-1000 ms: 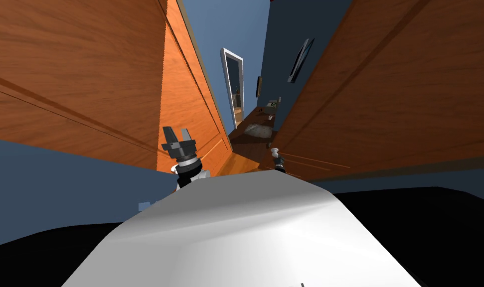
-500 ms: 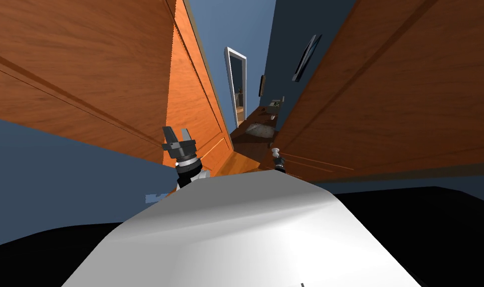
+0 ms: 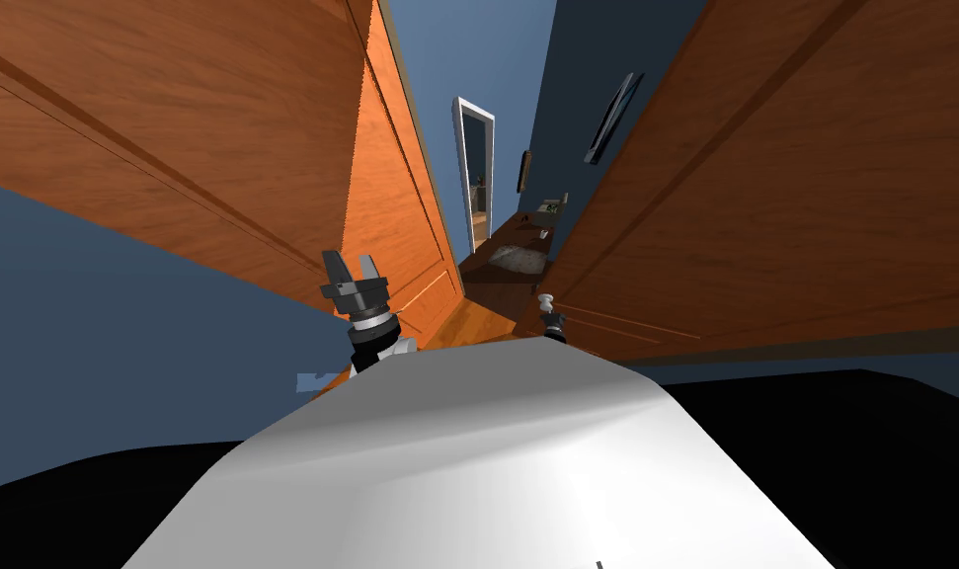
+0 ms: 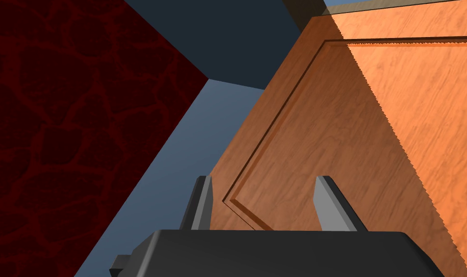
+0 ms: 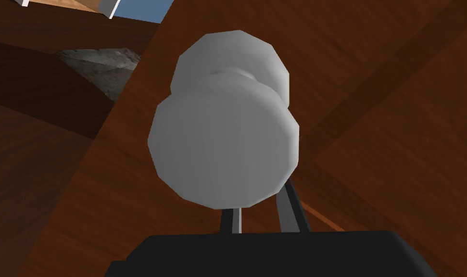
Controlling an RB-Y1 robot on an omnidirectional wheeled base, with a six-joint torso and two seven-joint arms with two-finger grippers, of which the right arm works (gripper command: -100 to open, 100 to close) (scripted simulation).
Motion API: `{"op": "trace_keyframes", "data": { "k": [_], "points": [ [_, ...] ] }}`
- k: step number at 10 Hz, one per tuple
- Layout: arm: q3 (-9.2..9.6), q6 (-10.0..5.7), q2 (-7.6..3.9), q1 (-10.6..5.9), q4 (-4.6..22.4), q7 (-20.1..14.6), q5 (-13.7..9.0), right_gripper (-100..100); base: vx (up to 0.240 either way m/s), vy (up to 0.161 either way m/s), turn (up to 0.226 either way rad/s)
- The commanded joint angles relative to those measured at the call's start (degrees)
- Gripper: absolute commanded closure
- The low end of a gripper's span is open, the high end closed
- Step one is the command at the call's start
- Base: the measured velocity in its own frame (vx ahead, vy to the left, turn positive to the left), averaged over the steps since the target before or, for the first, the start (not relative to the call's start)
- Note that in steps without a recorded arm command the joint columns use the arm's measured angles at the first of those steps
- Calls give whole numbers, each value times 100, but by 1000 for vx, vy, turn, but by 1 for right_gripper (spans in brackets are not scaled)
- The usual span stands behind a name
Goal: Pull the door open
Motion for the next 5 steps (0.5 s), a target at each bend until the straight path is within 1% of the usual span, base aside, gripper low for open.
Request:
{"op": "trace_keyframes", "data": {
  "k": [1,3,4,5],
  "points": [
    [88,-34,119,-52,-37,-254,-98,-100,-108,-40,-47],
    [134,-15,204,-53,-123,-481,-210,-100,-129,-6,17],
    [134,-15,204,-53,-123,-481,-210,-100,-76,1,-4],
    [161,-4,253,-54,-172,-610,-274,-100,-57,4,36]
  ]
}}
